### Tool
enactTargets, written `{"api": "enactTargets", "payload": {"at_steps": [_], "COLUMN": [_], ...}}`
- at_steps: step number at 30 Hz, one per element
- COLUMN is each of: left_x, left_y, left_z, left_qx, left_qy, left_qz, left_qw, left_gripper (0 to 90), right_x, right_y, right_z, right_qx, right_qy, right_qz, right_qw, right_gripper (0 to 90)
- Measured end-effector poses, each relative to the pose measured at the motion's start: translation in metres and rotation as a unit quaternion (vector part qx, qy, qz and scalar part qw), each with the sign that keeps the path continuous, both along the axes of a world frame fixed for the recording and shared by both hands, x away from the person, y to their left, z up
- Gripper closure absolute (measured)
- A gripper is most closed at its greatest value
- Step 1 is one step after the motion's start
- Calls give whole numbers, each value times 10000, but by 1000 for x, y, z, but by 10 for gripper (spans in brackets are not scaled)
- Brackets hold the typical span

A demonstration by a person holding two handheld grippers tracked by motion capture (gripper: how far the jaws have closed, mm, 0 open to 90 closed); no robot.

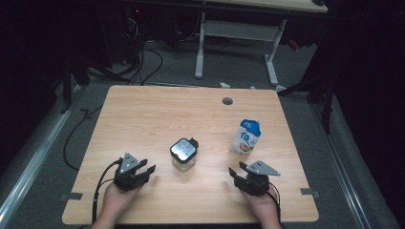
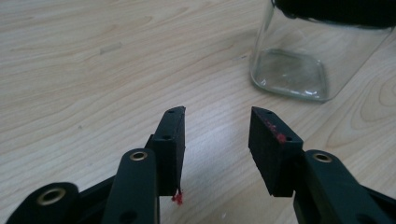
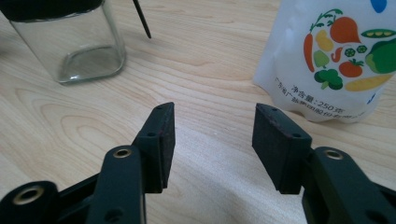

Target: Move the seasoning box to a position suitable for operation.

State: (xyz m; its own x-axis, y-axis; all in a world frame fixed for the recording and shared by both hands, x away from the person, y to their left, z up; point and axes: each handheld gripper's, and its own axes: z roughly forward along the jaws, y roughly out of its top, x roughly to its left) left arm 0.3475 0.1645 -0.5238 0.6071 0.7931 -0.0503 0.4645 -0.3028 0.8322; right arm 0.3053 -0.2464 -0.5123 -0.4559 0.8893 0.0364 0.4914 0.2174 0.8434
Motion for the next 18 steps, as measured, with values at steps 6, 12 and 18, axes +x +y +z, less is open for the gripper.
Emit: {"api": "enactTargets", "payload": {"at_steps": [6, 12, 18], "left_x": [12, 19, 32], "left_y": [-13, -25, -35], "left_z": [5, 5, 7], "left_qx": [-21, 99, 98], "left_qy": [-117, -147, -245], "left_qz": [-20, -27, 60], "left_qw": [9999, 9998, 9996], "left_gripper": [664, 803, 876], "right_x": [-2, -4, -3], "right_y": [-8, -10, -2], "right_z": [-1, -2, -5], "right_qx": [64, 62, -30], "right_qy": [56, 98, 151], "right_qz": [13, -5, 0], "right_qw": [10000, 9999, 9999], "right_gripper": [535, 547, 568]}}
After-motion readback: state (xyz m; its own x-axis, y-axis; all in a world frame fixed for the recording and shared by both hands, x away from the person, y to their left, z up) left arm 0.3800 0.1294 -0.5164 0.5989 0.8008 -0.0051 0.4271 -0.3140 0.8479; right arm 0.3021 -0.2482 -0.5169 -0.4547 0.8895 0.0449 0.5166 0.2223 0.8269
